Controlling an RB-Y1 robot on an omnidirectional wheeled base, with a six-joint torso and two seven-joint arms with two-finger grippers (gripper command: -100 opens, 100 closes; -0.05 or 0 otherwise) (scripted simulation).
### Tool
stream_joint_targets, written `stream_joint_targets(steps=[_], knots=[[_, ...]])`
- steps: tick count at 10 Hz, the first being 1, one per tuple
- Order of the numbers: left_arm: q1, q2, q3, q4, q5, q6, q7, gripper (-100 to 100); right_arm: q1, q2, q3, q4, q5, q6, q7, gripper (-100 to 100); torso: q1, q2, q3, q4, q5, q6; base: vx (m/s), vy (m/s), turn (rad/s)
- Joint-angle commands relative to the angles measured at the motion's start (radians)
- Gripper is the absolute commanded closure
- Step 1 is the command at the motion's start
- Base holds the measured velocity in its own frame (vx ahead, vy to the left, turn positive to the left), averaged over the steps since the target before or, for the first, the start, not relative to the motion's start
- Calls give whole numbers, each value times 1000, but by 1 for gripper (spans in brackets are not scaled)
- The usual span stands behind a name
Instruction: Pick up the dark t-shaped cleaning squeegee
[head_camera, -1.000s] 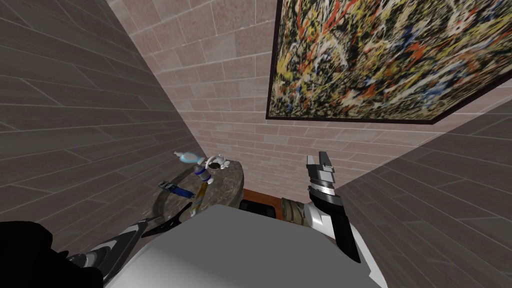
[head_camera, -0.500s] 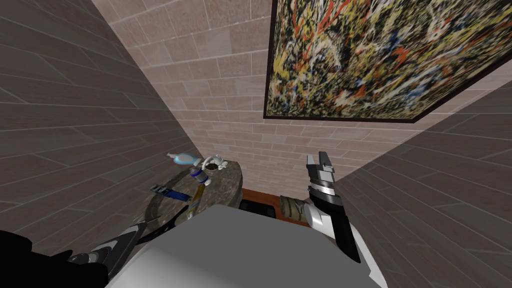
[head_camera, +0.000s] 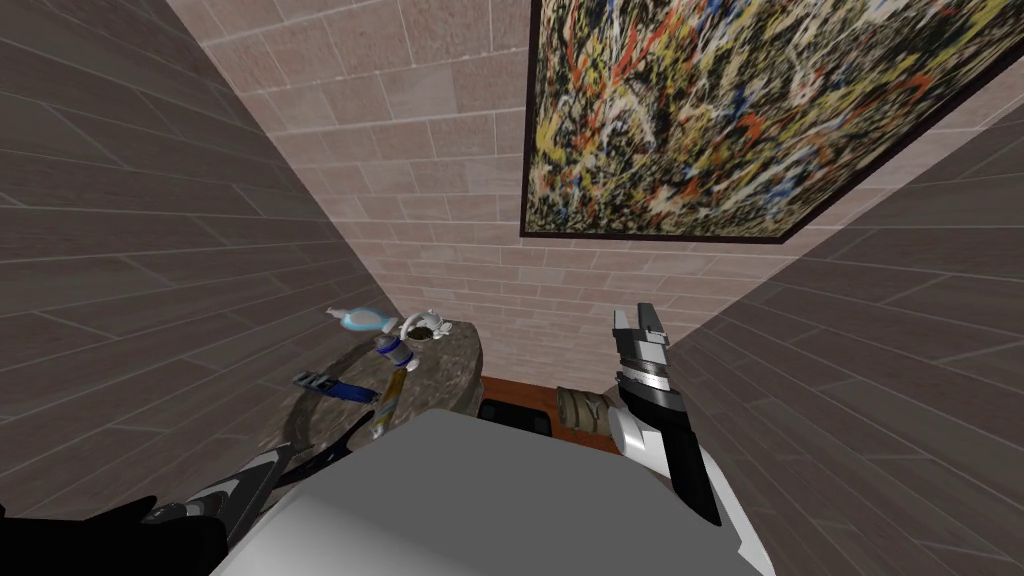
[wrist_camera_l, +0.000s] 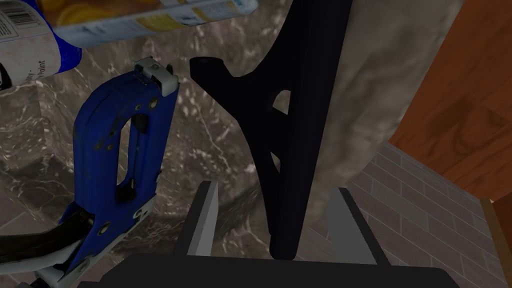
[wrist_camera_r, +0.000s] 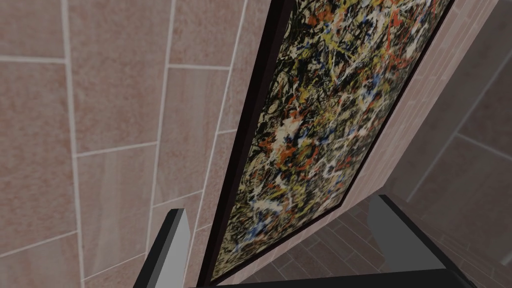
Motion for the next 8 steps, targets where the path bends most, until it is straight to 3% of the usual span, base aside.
stream_joint_targets(steps=[1,4,5,6,8], knots=[[0,0,0,0,0,0,0,100,0,0,0,0,0,0,0,0,0,0,0,0,0,0,-2,-2,14],[-1,-1,-1,-1,2,-1,3,100,0,0,0,0,0,0,0,0,-1,-2,-2,-1,-1,1,0,0,0],[-1,-1,0,-1,2,-2,3,0,0,0,0,0,0,0,0,0,0,-2,-2,-1,0,1,0,0,0],[30,1,17,-22,-1,-10,-6,100,0,0,0,0,0,0,0,0,0,-2,-2,-1,1,1,28,19,153],[72,2,40,-51,-1,-24,-13,100,0,0,0,0,0,0,0,0,1,-5,-3,-2,1,1,50,20,123]])
